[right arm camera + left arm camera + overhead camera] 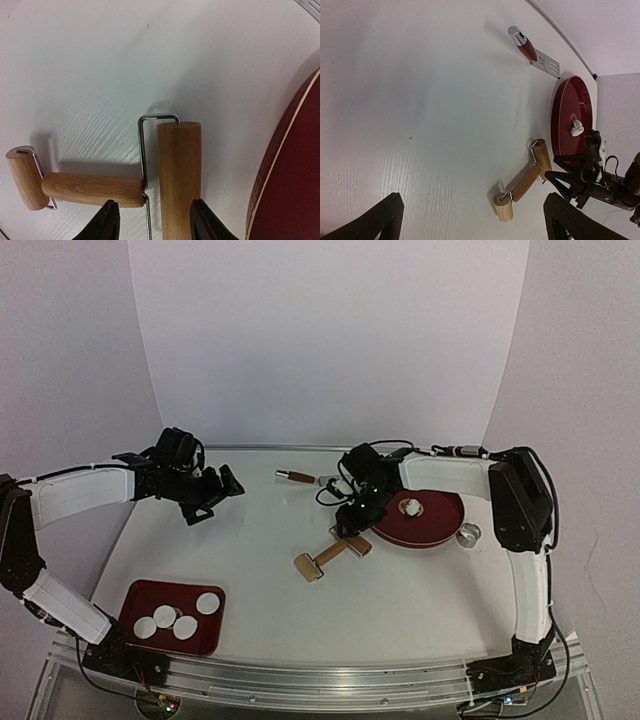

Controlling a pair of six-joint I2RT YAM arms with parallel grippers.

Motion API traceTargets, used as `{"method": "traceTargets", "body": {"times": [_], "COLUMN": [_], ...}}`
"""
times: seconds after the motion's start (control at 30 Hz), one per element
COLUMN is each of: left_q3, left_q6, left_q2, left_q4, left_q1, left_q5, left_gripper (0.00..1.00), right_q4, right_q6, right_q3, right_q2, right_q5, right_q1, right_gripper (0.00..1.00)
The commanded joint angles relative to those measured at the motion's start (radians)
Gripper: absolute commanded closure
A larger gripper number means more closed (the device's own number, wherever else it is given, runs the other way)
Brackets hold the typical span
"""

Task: Roll out the dumpling wrappers from the dough

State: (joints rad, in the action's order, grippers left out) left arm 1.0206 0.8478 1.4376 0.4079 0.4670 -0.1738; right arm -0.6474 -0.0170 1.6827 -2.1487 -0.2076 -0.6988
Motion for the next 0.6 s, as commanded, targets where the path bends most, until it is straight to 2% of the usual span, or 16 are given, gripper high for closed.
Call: {"method": "traceTargets", "body": {"times": [0.0,0.13,0.3,0.43,0.57], "left_q3": [0.015,0.079,0.278,0.424,0.461], "left_q6": [-0.075,-0.117,-0.177,-0.216,-0.206], "left_q2": [0.043,0.175,0.412,0.568,0.652], "left_q4": [-0.142,-0.225,-0.269,-0.253,-0.262], "left_q1": [0.012,0.056,0.146,0.198,0.227], "left_q5": [-0.138,-0.208,-0.288,-0.347,-0.391], "left_gripper": [0.01,0.01,0.04,0.07,0.08], "right_q4": [-0.032,-0.041,-0.04,-0.037,-0.019], "right_q6": [0.089,0.128,0.193,0.212,0.244], "right_q3": [-0.012,-0.07,-0.162,-0.228,-0.323], "right_q2": [0.049,0.11,0.17,0.233,0.306], "right_q5": [0.081,0.086,0.055,0.093,0.105], "right_q1": [-0.01,-0.014,-0.014,0.001,0.037], "right_gripper": [0.52,0.51,0.51,0.52,0.52]}}
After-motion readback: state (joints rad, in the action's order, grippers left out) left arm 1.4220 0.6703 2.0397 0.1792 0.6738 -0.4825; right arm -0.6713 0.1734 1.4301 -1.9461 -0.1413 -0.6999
